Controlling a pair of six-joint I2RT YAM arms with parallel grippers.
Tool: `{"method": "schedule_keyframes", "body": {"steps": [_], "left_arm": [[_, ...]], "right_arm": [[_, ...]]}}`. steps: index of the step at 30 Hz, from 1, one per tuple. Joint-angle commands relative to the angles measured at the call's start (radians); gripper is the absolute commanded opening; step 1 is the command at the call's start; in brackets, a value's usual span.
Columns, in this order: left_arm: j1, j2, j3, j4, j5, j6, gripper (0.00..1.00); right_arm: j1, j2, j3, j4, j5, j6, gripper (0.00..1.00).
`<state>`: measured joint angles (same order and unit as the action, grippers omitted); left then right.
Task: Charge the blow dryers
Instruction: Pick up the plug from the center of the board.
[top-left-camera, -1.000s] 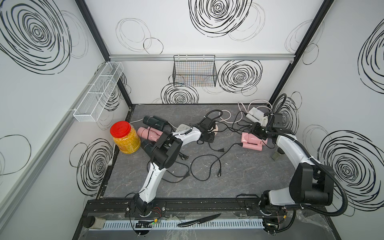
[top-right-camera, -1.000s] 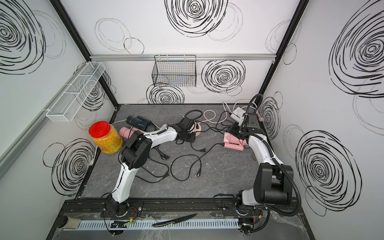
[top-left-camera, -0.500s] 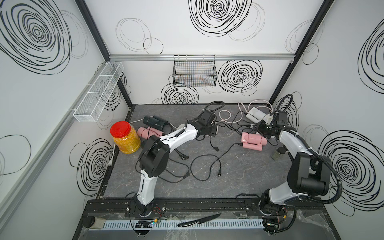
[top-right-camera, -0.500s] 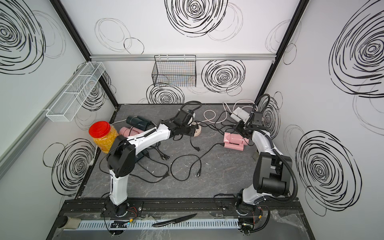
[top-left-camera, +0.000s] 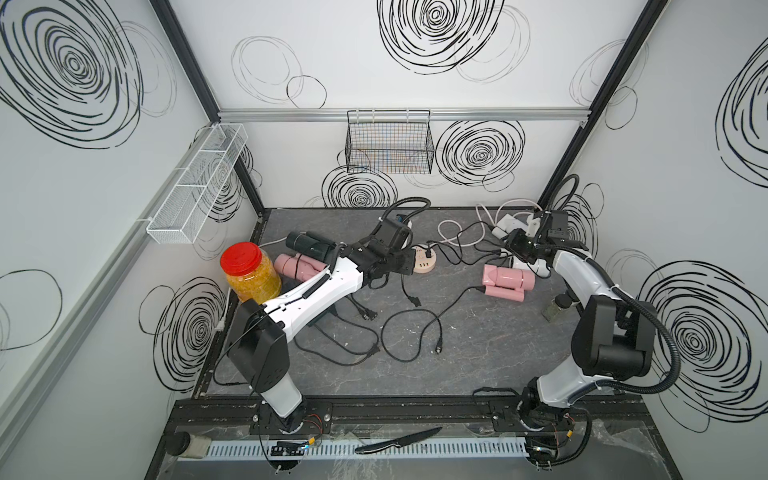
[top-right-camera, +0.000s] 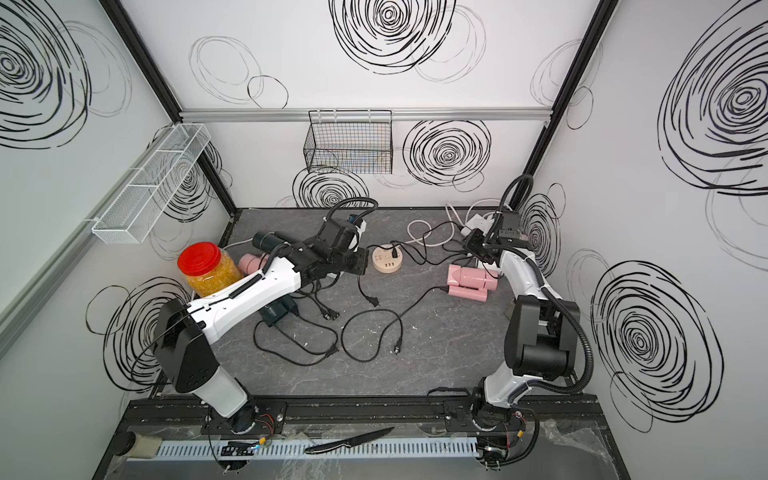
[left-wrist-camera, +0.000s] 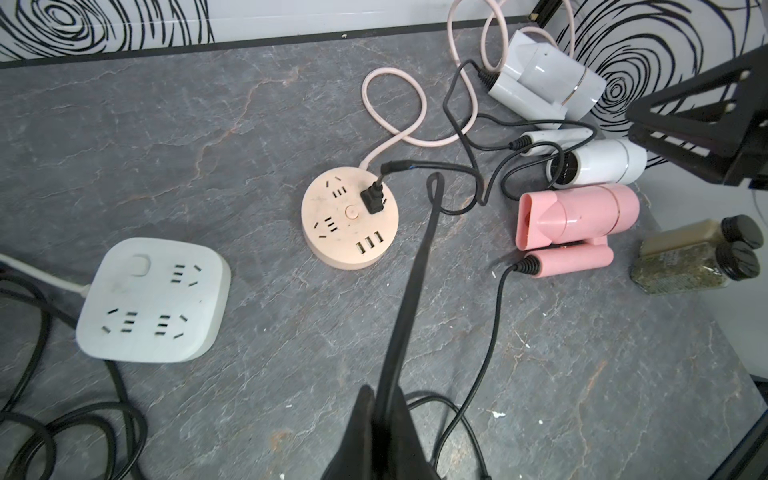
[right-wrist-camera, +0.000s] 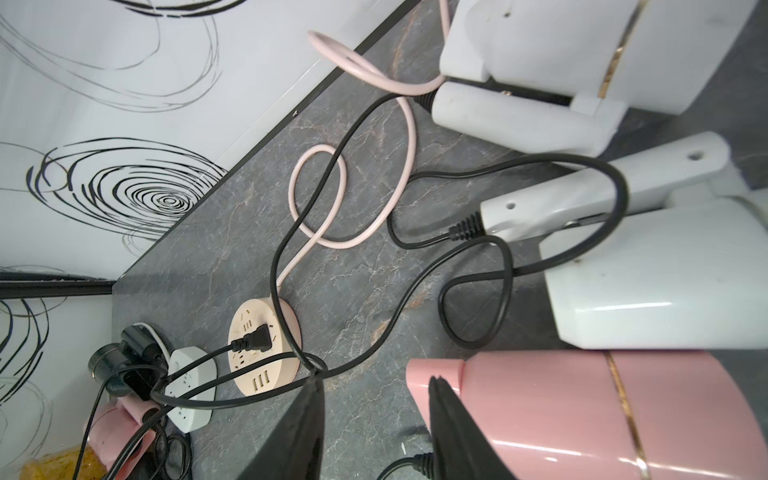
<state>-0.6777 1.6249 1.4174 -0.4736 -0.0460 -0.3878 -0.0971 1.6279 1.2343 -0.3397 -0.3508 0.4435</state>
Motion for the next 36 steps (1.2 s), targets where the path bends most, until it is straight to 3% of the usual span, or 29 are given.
{"method": "schedule_keyframes", "body": {"steps": [1, 5, 9, 20, 30, 36], "left_arm": [[0.003, -0.086, -0.047, -0.016, -0.005, 0.001, 0.08], [-0.005, -0.126, -0.128, 0.003, 0.018, -0.024, 0.08], [-0.016, -0.136, -0.191, 0.050, 0.045, -0.069, 0.08], [-0.058, -0.194, -0.242, 0.090, 0.044, -0.079, 0.08], [-0.077, -0.280, -0.274, 0.075, 0.063, -0.081, 0.08], [-0.091, -0.310, -0.311, 0.069, 0.067, -0.096, 0.08]], "right_arm": [[0.017, 0.023, 0.046, -0.020, 0.007, -0.008, 0.45], [0.038, 0.086, 0.100, -0.010, -0.035, -0.018, 0.45], [0.037, 0.160, 0.161, 0.005, 0.000, 0.004, 0.45], [0.064, 0.513, 0.527, -0.074, -0.040, 0.062, 0.48], [0.118, 0.681, 0.646, -0.034, -0.062, 0.122, 0.49], [0.142, 0.688, 0.623, 0.046, -0.092, 0.148, 0.49]]}}
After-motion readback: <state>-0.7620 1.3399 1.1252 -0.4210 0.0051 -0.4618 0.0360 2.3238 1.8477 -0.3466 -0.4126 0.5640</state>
